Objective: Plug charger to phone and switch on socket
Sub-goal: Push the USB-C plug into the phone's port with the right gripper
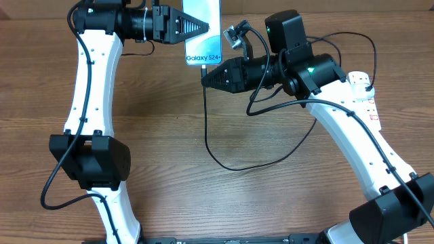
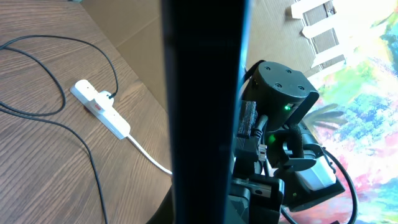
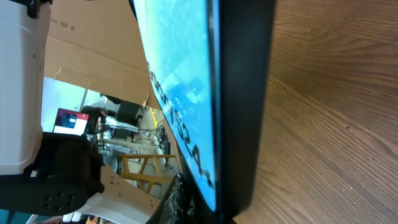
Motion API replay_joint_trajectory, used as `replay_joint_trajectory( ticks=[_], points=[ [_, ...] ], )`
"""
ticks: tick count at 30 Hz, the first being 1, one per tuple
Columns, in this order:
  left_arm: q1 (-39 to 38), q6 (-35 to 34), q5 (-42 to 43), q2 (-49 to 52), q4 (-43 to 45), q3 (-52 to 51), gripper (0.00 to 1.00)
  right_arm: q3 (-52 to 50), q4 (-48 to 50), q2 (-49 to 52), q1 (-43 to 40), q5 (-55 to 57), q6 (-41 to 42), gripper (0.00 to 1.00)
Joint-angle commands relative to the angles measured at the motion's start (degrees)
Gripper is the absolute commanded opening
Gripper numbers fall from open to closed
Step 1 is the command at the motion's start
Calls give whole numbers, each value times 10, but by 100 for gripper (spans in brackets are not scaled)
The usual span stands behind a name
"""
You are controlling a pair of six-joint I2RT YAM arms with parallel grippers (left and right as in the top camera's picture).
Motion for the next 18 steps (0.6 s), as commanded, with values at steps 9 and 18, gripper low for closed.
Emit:
replay_joint_trajectory(
  ticks=[9, 18],
  points=[
    [-3, -10, 27, -5, 0, 8, 4, 11, 11, -14, -22, -2, -4, 4],
    [-4, -10, 27, -5, 0, 8, 4, 11, 17, -14, -21, -2, -3, 4]
  ],
)
